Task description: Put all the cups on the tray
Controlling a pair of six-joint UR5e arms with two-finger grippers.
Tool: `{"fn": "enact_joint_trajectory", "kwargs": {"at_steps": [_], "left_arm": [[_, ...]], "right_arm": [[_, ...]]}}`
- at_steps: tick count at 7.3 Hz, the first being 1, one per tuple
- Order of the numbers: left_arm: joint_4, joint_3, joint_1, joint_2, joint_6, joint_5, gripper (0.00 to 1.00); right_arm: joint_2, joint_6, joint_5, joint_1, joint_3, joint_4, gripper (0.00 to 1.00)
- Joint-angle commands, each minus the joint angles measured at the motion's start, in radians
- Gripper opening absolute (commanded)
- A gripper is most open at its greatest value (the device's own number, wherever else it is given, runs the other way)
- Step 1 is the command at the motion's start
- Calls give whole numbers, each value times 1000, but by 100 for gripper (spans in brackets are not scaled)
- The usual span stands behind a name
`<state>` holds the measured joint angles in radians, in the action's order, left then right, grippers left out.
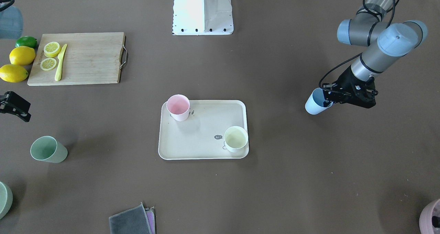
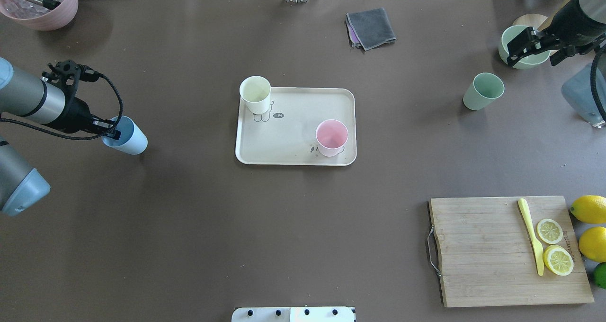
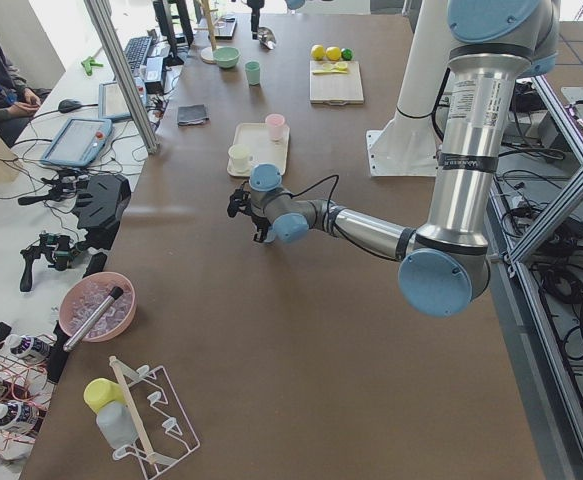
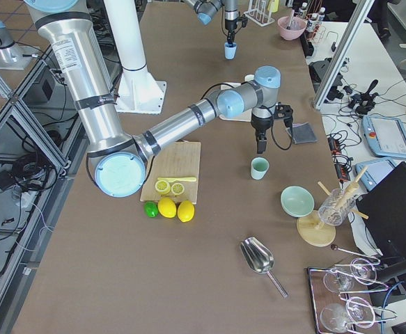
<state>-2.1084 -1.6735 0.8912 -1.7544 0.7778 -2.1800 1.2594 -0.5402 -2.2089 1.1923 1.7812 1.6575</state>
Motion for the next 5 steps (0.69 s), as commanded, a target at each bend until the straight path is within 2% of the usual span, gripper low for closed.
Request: {"fn": "enact_joint_trajectory", "kwargs": {"at_steps": [1,3,5], "left_arm": [[192,-64,-3,-145,84,-14,0],[219,-52,-140,-253,240,35,0],[286,-11,-257,-382,343,162,0]], "right_arm": [[41,25,1,6,-15,-16,100],[51,19,6,4,-93,-126,100],[46,16,8,4,-118,-159,100]]}}
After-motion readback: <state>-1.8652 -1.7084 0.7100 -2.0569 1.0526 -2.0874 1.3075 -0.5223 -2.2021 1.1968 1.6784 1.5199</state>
